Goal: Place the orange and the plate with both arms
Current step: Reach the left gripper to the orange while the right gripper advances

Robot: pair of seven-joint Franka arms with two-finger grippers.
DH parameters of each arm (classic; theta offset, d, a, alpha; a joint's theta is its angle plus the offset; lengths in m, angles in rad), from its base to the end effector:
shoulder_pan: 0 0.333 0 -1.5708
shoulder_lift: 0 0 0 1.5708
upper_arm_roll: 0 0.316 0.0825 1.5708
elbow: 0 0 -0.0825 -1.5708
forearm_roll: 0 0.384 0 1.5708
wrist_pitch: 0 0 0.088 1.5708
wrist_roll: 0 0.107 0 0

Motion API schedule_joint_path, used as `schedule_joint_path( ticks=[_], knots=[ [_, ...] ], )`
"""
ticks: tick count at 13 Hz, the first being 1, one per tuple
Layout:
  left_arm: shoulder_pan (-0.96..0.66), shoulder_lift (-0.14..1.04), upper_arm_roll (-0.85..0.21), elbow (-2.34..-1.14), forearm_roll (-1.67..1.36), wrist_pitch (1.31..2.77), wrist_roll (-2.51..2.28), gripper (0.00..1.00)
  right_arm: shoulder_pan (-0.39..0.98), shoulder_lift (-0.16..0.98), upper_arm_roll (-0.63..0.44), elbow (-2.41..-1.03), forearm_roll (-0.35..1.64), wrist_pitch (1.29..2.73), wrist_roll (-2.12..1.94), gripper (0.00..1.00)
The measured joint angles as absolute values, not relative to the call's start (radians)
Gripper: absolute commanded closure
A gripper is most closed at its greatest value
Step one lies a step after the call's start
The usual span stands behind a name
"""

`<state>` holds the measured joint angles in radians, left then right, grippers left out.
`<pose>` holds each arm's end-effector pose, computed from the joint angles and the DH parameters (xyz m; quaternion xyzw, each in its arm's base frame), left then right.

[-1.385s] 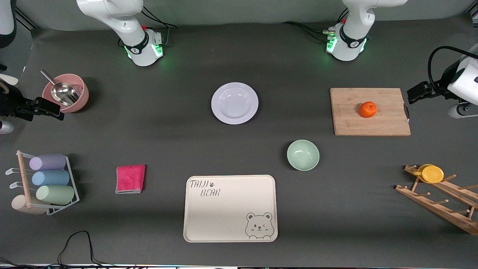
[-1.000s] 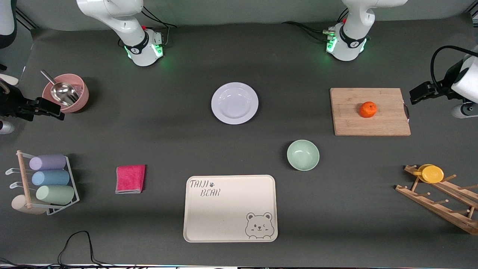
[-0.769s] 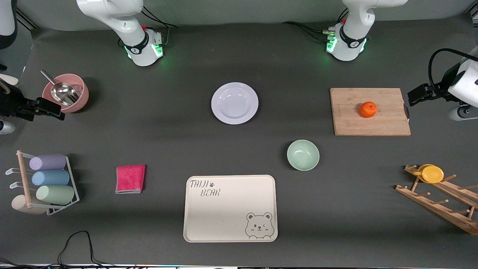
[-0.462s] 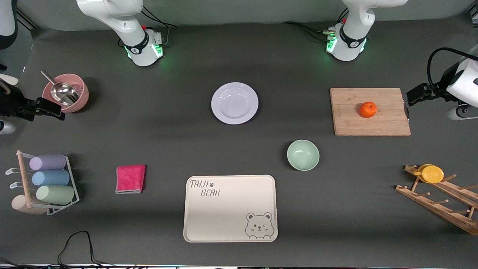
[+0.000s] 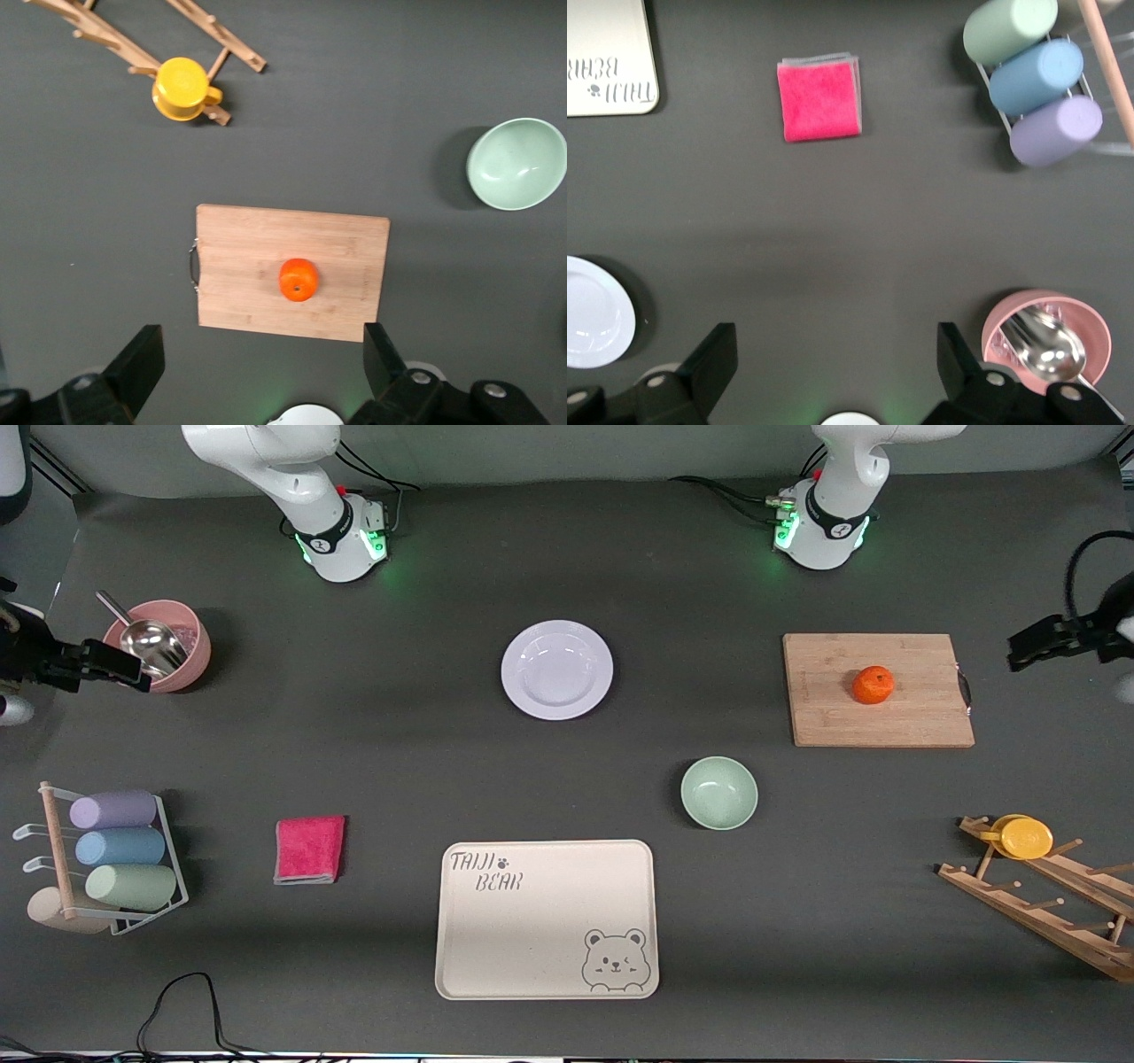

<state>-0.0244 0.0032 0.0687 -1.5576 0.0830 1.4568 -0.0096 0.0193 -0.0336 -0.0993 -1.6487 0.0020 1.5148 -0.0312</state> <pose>0.5421 0.0336 0.6199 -0.9974 -0.0295 0.0526 0.0406 0.5342 -0.0435 0.6016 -0.9984 0.0242 0.0500 0.0055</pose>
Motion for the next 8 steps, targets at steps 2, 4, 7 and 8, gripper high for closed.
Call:
schedule_joint_path(
  ticks=[2, 4, 7, 8],
  knots=[
    [-0.015, -0.007, 0.075, -1.557, 0.083, 1.435, 0.003, 0.0, 0.02, -0.125, -0.1, -1.738, 0.003, 1.519, -0.031, 0.0],
    [-0.016, -0.012, 0.072, -1.563, 0.078, 1.427, 0.003, 0.0, 0.021, -0.204, -0.1, -1.811, 0.03, 1.519, -0.031, 0.0],
    [-0.016, -0.056, 0.072, -1.671, 0.072, 1.484, 0.002, 0.0, 0.023, -0.253, -0.1, -1.87, 0.101, 1.516, -0.031, 0.0],
    [-0.015, -0.085, 0.073, -1.745, 0.071, 1.53, -0.001, 0.0, 0.023, -0.252, -0.102, -1.88, 0.133, 1.513, -0.032, 0.0]
  ],
)
